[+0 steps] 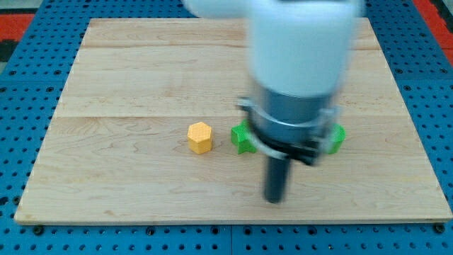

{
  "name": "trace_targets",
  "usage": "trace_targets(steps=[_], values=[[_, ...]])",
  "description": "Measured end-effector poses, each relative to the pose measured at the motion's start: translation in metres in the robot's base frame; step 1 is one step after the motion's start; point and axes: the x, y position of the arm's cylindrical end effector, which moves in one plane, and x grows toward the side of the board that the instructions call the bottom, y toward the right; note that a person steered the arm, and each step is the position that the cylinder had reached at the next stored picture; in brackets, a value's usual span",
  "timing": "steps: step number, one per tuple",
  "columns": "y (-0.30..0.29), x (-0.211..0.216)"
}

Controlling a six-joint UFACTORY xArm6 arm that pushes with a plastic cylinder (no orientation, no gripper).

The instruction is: Move the blue cube towards the center

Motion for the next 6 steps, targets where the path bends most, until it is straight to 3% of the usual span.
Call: trace_targets(steps=[2,3,4,5,6], values=[[0.218,-0.016],[0.255,-0.034],[0.252,-0.058],[0.249,-0.128],[0.231,-0.168]])
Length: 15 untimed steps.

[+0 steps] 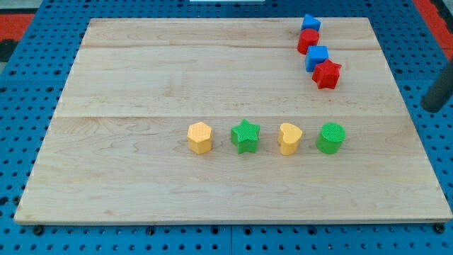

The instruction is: Move the blue cube towards the center

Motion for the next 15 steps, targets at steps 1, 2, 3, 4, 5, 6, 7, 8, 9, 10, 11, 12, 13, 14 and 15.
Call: trace_targets(steps=[1,2,3,4,5,6,7,8,9,10,11,12,13,14,15], values=[[-0.008,-0.026],[-0.008,-0.055],[0.024,-0.092],[0.021,-0.111],[0.018,-0.120],[0.005,-0.120],[-0.024,-0.120],[-0.084,-0.120],[-0.123,-0.116],[-0.148,-0.118],[-0.176,-0.119],[-0.205,-0.119],[-0.240,-0.122],[-0.252,-0.122],[-0.260,-0.130]])
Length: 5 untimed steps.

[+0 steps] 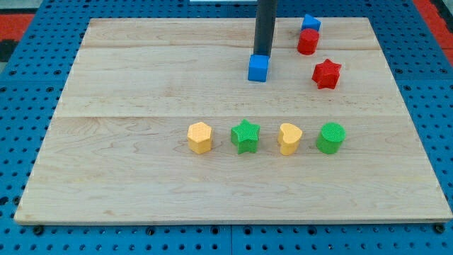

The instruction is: Move the blue cube towards the center

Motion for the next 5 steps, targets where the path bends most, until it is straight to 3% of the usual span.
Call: trace_targets(steps=[2,5], values=[[-0.024,-0.017],[-0.008,0.025]])
